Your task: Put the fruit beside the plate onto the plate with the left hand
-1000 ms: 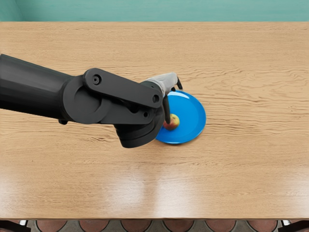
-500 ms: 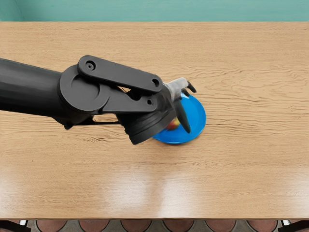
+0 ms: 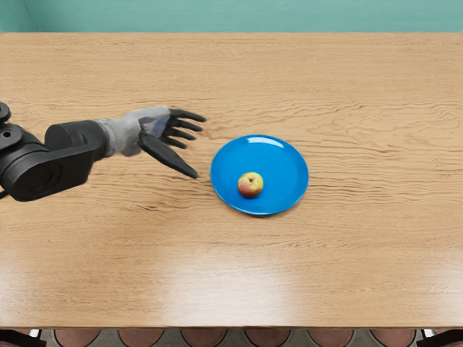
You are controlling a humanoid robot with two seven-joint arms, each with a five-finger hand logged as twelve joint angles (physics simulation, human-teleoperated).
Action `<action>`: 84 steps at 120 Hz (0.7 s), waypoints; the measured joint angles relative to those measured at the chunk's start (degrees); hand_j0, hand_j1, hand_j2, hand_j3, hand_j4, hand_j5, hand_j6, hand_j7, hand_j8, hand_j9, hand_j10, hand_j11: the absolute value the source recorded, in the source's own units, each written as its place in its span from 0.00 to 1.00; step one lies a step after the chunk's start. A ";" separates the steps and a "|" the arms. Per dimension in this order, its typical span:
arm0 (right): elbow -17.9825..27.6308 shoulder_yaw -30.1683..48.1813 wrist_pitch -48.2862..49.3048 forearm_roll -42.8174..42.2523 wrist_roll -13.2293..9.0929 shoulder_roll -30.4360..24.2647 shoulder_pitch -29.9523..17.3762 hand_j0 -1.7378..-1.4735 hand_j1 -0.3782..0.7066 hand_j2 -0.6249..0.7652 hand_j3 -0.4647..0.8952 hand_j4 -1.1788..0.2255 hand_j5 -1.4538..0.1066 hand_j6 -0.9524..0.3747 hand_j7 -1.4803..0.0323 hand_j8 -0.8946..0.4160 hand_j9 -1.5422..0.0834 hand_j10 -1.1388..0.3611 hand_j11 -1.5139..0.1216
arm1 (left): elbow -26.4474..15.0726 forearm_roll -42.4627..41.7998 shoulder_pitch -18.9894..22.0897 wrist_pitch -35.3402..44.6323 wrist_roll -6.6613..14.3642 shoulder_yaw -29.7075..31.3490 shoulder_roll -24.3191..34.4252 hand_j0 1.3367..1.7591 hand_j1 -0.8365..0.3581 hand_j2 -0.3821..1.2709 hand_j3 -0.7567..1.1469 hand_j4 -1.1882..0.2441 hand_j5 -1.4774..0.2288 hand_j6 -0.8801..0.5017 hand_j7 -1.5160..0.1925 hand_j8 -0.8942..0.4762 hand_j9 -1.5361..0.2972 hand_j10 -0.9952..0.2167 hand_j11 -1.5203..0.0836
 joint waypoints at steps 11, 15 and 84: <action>0.00 0.00 0.00 0.00 0.00 0.00 0.00 0.30 0.07 0.44 0.34 0.81 0.90 0.69 0.95 0.65 0.92 0.73 0.90 | 0.15 0.89 11.64 -12.90 -0.92 -11.40 2.40 0.76 0.74 0.26 0.40 0.66 0.68 0.46 0.70 0.47 0.66 0.62 0.75; 0.00 0.00 0.00 0.00 0.00 0.00 0.00 0.30 0.07 0.44 0.34 0.81 0.90 0.69 0.95 0.65 0.92 0.73 0.90 | 0.27 1.07 13.84 -17.16 -1.10 -15.36 2.92 0.76 0.74 0.26 0.40 0.66 0.68 0.46 0.70 0.47 0.66 0.62 0.75; 0.00 0.00 0.00 0.00 0.00 0.00 0.00 0.30 0.07 0.44 0.34 0.81 0.90 0.69 0.95 0.65 0.92 0.73 0.90 | 9.15 0.19 40.52 -43.66 -1.57 -56.11 3.31 0.76 0.75 0.26 0.40 0.66 0.68 0.46 0.70 0.47 0.66 0.62 0.75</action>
